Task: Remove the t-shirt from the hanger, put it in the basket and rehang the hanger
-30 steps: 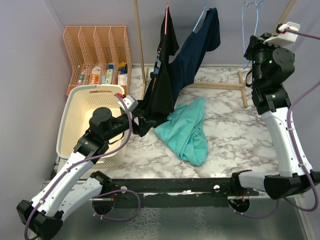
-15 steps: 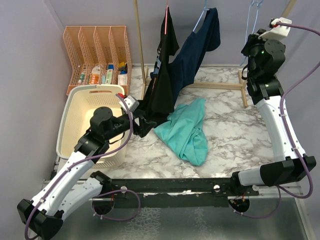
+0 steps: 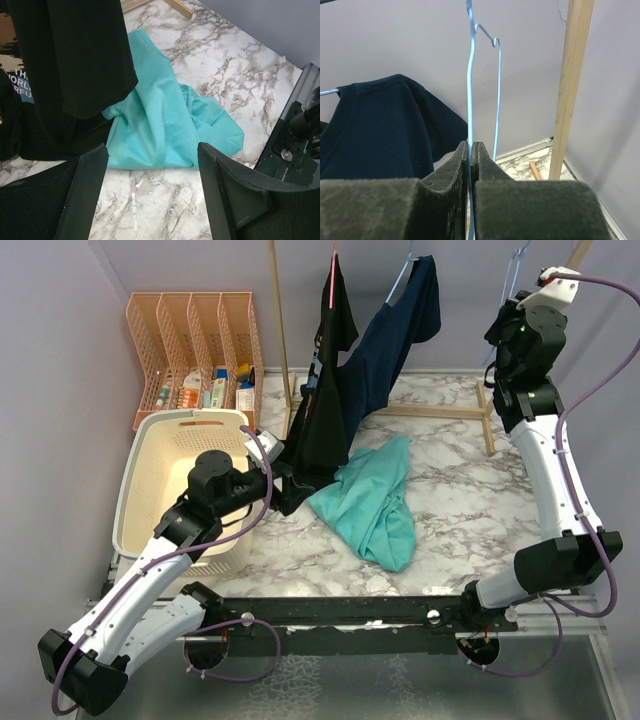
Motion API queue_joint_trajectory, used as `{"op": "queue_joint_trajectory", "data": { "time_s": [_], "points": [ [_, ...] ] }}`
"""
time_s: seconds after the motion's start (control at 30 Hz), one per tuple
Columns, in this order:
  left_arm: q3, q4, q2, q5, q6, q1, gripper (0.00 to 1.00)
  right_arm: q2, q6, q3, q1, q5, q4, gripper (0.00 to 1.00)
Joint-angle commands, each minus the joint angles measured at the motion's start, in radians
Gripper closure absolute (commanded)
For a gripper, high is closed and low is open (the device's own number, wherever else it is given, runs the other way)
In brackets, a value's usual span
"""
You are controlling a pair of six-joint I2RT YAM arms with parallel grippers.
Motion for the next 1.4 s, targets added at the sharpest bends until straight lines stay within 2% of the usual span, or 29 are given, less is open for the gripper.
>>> {"op": "queue_joint_trajectory", "data": {
  "time_s": [0.0, 0.03, 0.07, 0.17, 0.2, 0.27, 0.33, 0.37, 0.47, 0.5, 0.53, 0.7, 0.8, 0.93, 1.03, 1.13, 1.23, 1.37],
  "points": [
    [0.001, 0.013, 0.001, 0.027, 0.006, -0.002, 0.25, 0.005, 0.022, 0.052, -0.006, -0.034, -0.029, 0.99],
    [0.002, 0.012, 0.004, 0.026, 0.006, -0.003, 0.25, 0.002, 0.024, 0.05, -0.005, -0.042, -0.039, 0.98],
    [0.002, 0.011, 0.006, 0.027, 0.006, -0.002, 0.24, -0.007, 0.027, 0.04, -0.005, -0.047, -0.046, 0.92],
    [0.002, 0.012, 0.01, 0.029, 0.005, -0.002, 0.21, -0.07, 0.037, -0.026, -0.005, -0.059, -0.033, 0.57],
    [0.001, 0.015, 0.011, 0.029, 0.006, -0.002, 0.2, -0.1, 0.043, -0.055, -0.005, -0.063, -0.03, 0.49],
    [0.001, 0.017, 0.016, 0.033, 0.006, -0.002, 0.19, -0.16, 0.058, -0.103, -0.005, -0.066, -0.044, 0.4],
    [0.001, 0.019, 0.024, 0.04, 0.003, -0.002, 0.18, -0.222, 0.065, -0.152, -0.005, -0.073, -0.079, 0.2],
    [0.002, 0.021, 0.027, 0.045, 0.0, -0.003, 0.18, -0.266, 0.069, -0.179, -0.005, -0.073, -0.107, 0.16],
    [-0.004, 0.045, 0.041, 0.062, -0.03, -0.003, 0.17, -0.393, 0.111, -0.292, -0.005, -0.082, -0.173, 0.11],
    [-0.008, 0.057, 0.05, 0.072, -0.042, -0.002, 0.17, -0.439, 0.134, -0.338, -0.005, -0.094, -0.192, 0.03],
    [-0.009, 0.065, 0.062, 0.082, -0.057, -0.002, 0.17, -0.489, 0.153, -0.388, -0.005, -0.105, -0.212, 0.0],
    [0.002, 0.091, 0.153, 0.111, -0.131, -0.009, 0.18, -0.715, 0.23, -0.583, -0.005, -0.207, -0.348, 0.0],
    [0.015, 0.096, 0.199, 0.065, -0.152, -0.056, 0.19, -0.837, 0.251, -0.665, -0.005, -0.29, -0.416, 0.0],
    [0.061, 0.068, 0.278, -0.102, -0.138, -0.197, 0.2, -0.981, 0.256, -0.762, -0.005, -0.395, -0.465, 0.0],
    [0.121, 0.043, 0.38, -0.206, -0.133, -0.287, 0.19, -1.038, 0.258, -0.801, -0.005, -0.409, -0.514, 0.0],
    [0.191, 0.02, 0.5, -0.33, -0.144, -0.329, 0.14, -1.064, 0.271, -0.811, -0.005, -0.412, -0.543, 0.0],
    [0.283, -0.006, 0.628, -0.445, -0.164, -0.355, 0.01, -1.075, 0.277, -0.805, -0.005, -0.418, -0.552, 0.01],
    [0.419, -0.057, 0.788, -0.579, -0.167, -0.404, 0.01, -1.088, 0.29, -0.81, -0.006, -0.404, -0.554, 0.01]
  ]
}}
